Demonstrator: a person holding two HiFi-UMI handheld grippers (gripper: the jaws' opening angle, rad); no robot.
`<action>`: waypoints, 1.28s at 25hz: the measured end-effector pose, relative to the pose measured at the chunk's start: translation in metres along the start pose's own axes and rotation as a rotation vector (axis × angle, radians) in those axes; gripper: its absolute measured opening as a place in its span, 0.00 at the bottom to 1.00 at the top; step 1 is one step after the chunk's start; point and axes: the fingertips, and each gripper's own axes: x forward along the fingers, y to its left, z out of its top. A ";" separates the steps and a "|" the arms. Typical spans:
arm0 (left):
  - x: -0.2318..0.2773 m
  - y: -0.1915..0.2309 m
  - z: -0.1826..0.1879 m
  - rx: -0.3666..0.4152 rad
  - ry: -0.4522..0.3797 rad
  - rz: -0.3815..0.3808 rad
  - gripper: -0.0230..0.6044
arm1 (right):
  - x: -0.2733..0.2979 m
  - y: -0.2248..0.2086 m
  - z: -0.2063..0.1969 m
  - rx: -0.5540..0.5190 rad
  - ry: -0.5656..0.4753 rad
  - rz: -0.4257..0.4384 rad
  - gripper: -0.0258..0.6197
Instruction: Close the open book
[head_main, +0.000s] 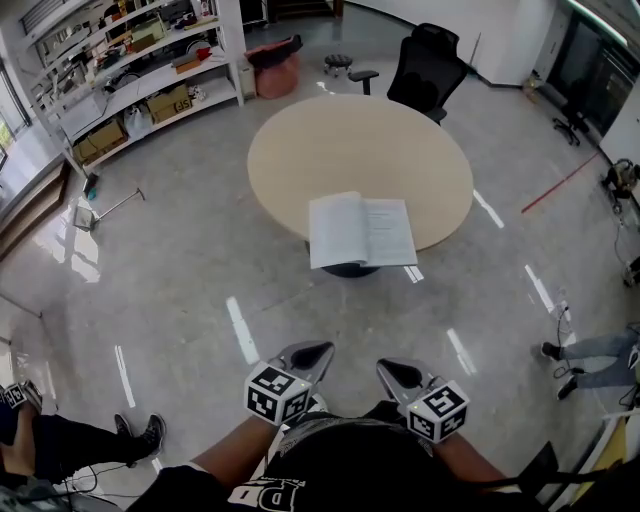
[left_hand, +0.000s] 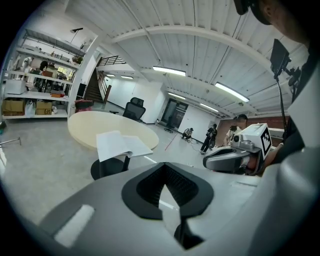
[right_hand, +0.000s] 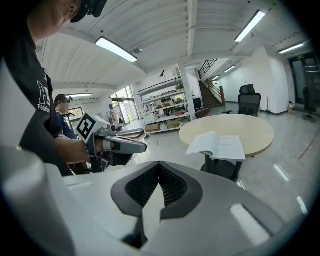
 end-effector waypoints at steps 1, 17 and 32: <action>0.002 0.002 0.000 -0.003 0.001 -0.007 0.05 | 0.002 -0.001 -0.001 0.000 0.006 -0.004 0.05; 0.042 0.026 0.026 -0.041 -0.006 0.054 0.05 | 0.036 -0.054 0.029 -0.007 0.002 0.076 0.05; 0.145 0.030 0.107 0.004 -0.027 0.213 0.05 | 0.027 -0.189 0.085 -0.056 -0.029 0.191 0.05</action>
